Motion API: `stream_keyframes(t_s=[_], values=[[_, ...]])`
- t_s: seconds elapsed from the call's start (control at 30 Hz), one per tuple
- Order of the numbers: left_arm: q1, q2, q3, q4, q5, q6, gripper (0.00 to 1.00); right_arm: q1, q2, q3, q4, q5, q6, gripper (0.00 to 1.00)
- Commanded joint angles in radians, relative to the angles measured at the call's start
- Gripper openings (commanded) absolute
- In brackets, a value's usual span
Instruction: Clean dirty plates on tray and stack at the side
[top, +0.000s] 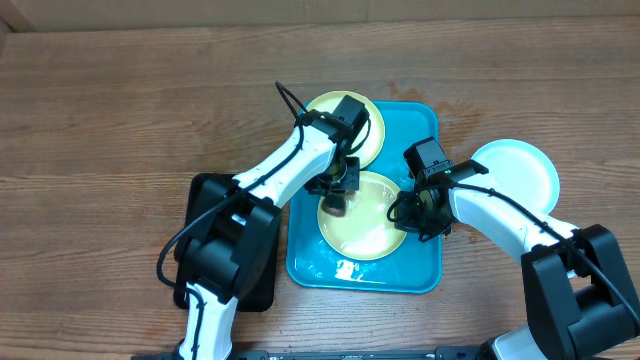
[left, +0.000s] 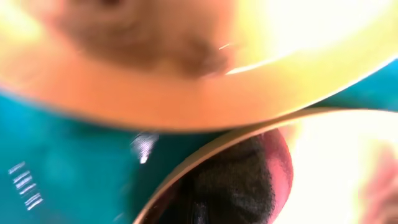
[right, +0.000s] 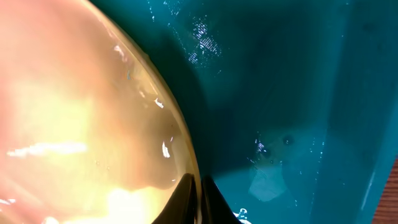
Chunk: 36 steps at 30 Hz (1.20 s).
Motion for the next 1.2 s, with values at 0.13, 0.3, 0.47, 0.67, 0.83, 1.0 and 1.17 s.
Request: stream_keyframes(t_s=[0.13,0.3,0.47,0.67,0.83,1.0,1.17], values=[[-0.049,0.168,0.011,0.126,0.506,0.019,0.04,-0.008,0.011,-0.019,-0.018,0.087,-0.015,0.04],[-0.095,0.174,0.012,0.138,0.582,0.028,0.04,-0.008,0.011,-0.019,-0.011,0.086,-0.014,0.04],[-0.103,0.174,0.012,0.111,0.603,0.038,0.04,-0.008,0.011,-0.019,-0.011,0.086,-0.014,0.04],[-0.1,0.174,0.012,-0.006,0.626,0.072,0.05,-0.008,0.011,-0.019,-0.01,0.086,-0.014,0.04],[-0.067,0.138,0.013,-0.148,0.417,0.056,0.04,-0.008,0.011,-0.019,-0.006,0.086,-0.014,0.04],[-0.019,0.059,0.013,-0.205,0.102,-0.011,0.04,-0.008,0.011,-0.019,-0.004,0.086,-0.014,0.04],[0.007,0.012,0.013,-0.204,-0.153,-0.033,0.04,-0.008,0.011,-0.019,-0.004,0.086,-0.014,0.04]])
